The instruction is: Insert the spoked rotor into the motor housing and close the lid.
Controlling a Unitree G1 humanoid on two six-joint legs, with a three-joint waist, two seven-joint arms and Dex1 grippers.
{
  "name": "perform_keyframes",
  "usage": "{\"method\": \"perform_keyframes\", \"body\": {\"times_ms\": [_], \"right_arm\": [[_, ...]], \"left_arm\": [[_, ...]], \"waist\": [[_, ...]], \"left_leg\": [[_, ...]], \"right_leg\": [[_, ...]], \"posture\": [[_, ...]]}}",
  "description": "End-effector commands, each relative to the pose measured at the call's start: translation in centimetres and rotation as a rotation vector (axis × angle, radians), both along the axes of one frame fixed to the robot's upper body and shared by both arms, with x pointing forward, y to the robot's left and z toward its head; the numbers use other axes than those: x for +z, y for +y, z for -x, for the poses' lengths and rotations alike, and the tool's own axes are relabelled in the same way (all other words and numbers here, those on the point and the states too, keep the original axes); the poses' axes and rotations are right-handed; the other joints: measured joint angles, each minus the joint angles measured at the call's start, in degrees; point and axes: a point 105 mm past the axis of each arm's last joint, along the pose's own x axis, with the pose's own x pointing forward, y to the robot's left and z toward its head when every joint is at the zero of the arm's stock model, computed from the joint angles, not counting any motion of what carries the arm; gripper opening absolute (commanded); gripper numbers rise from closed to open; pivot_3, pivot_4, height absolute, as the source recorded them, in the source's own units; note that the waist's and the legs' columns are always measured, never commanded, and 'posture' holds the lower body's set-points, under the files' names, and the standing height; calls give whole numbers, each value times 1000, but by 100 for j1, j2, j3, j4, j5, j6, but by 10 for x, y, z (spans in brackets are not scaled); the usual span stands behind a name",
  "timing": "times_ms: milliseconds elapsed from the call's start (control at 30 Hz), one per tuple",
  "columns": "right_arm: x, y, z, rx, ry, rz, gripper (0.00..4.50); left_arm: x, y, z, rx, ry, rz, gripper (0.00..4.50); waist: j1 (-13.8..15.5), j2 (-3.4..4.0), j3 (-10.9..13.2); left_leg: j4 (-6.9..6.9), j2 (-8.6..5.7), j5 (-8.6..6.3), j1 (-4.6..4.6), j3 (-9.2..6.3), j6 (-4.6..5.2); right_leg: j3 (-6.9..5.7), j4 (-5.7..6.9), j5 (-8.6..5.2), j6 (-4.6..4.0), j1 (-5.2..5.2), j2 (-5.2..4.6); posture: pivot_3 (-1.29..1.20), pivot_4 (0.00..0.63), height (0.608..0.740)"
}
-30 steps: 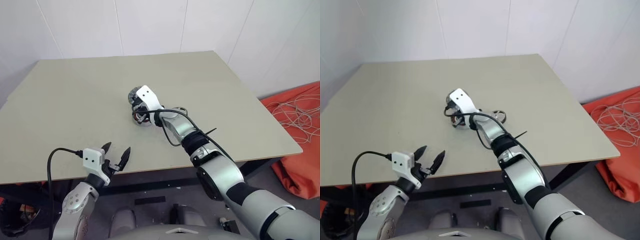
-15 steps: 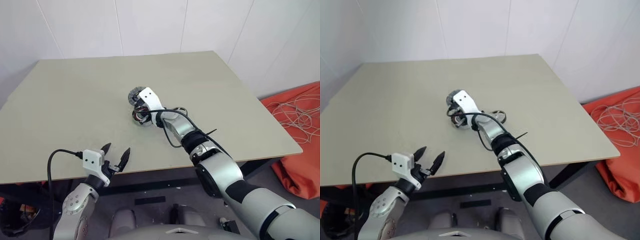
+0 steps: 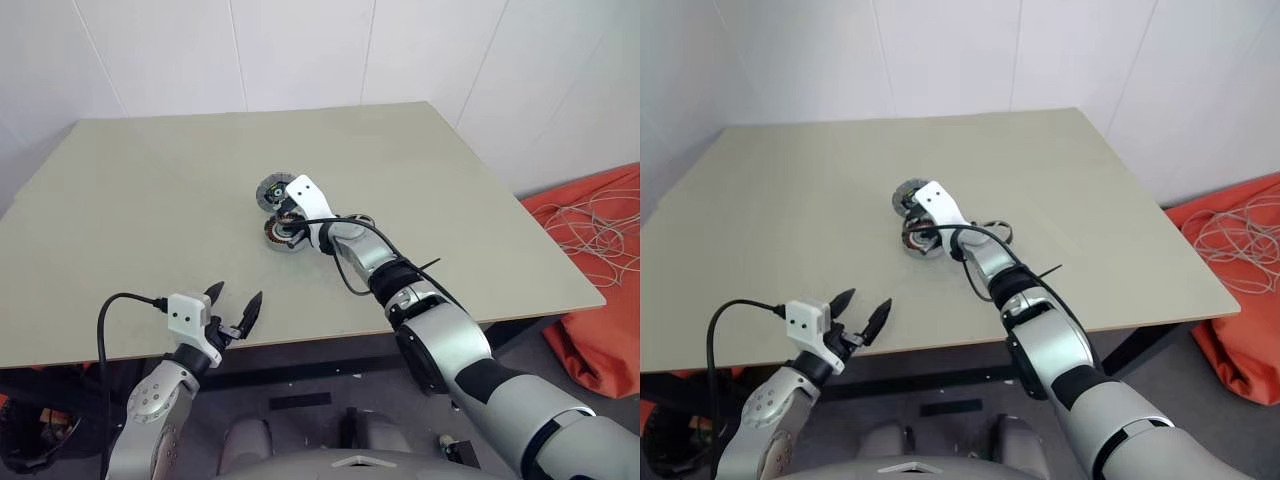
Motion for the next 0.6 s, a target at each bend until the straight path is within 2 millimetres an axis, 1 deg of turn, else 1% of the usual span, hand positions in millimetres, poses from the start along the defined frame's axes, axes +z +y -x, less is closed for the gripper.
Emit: {"method": "perform_keyframes", "body": {"times_ms": [33, 100, 200, 233, 300, 400, 467, 500, 600], "right_arm": [[20, 4, -4, 14, -56, -38, 30], [28, 6, -3, 32, -71, -84, 30], [55, 10, 7, 109, -108, -256, 30], [61, 5, 12, 128, -106, -299, 30], [65, -8, 23, 158, -110, -322, 30], [60, -36, 31, 124, -98, -299, 30], [58, -54, 31, 63, -93, -284, 30], [58, -64, 29, 23, -93, -279, 30], [64, -89, 24, -74, -85, -308, 30]], "left_arm": [[15, -2, -2, -13, -56, -1, 4500], [15, -2, -2, -13, -57, -2, 4500], [14, -1, -1, -10, -58, -4, 4500], [14, -1, 0, -8, -57, -4, 4500], [13, 0, 1, -4, -56, -4, 4500], [13, 0, 2, -2, -54, -3, 4500], [13, 0, 2, -3, -52, -2, 4500], [12, 0, 2, -4, -50, -1, 4500], [11, 0, 2, -7, -46, 1, 4500]], "waist": [[0, 0, 0], [1, 0, 0], [11, 0, 0], [13, 0, 0], [50, -4, -2], [84, -6, -3], [78, -6, -3], [75, -5, -2], [21, -4, -1]], "left_leg": [[0, 0, 0, 0, 0, 0], [0, 0, 0, -1, 0, 0], [-1, 0, 0, -3, 0, 1], [-1, 0, -1, -4, 0, 1], [0, 0, -1, -8, -2, 2], [1, -5, -3, -2, -2, 6], [1, -4, -3, 3, -2, 5], [1, -3, -1, 3, -1, 2], [0, 2, 4, 7, -2, -5]], "right_leg": [[0, 0, 0, 0, 0, 0], [0, 0, 0, 0, 0, 0], [0, -2, 0, 0, 0, 0], [0, -2, 0, 0, 0, 0], [-1, -4, 0, 0, 0, 0], [0, -7, 0, 1, 12, -1], [0, -7, -1, 2, 19, -1], [1, -5, -16, 29, 22, 0], [1, 0, -24, 43, 23, 6]], "posture": [[0, 0, 740], [0, 0, 740], [0, 0, 740], [0, 0, 740], [0, 0, 740], [0, 0, 740], [0, 0, 740], [0, 0, 740], [0, 0, 740]]}}
